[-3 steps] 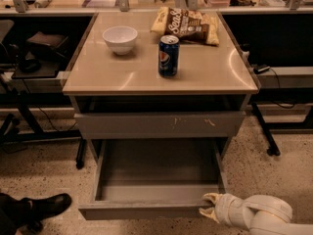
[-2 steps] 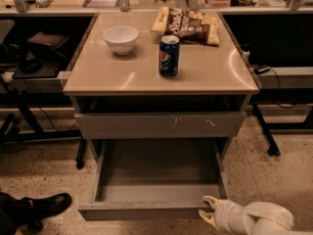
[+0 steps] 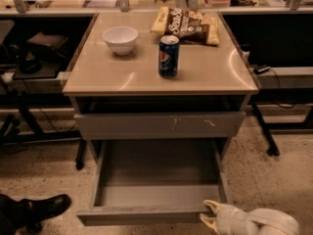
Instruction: Open middle drawer
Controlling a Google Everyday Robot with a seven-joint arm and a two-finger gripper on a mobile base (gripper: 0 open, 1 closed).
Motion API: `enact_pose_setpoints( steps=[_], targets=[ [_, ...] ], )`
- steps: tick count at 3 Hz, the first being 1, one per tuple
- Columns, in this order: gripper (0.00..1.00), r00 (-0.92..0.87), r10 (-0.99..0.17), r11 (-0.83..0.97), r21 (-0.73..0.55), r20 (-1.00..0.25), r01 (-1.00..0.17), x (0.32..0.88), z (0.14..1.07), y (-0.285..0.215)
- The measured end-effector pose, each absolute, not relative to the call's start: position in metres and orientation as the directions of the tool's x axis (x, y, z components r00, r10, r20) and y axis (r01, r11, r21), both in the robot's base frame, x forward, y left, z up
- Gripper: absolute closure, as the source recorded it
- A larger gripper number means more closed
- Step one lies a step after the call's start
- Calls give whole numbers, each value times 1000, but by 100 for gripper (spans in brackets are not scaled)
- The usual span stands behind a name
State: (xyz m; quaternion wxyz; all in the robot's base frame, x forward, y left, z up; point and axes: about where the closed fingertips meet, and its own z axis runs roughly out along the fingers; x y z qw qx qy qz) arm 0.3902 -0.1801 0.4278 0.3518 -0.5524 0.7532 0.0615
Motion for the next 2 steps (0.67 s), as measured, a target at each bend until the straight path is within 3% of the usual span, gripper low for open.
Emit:
enact_pose_setpoints(
  steps=[2],
  targets=[
    [100, -142, -789, 382, -296, -598, -875, 391, 432, -180]
  ],
)
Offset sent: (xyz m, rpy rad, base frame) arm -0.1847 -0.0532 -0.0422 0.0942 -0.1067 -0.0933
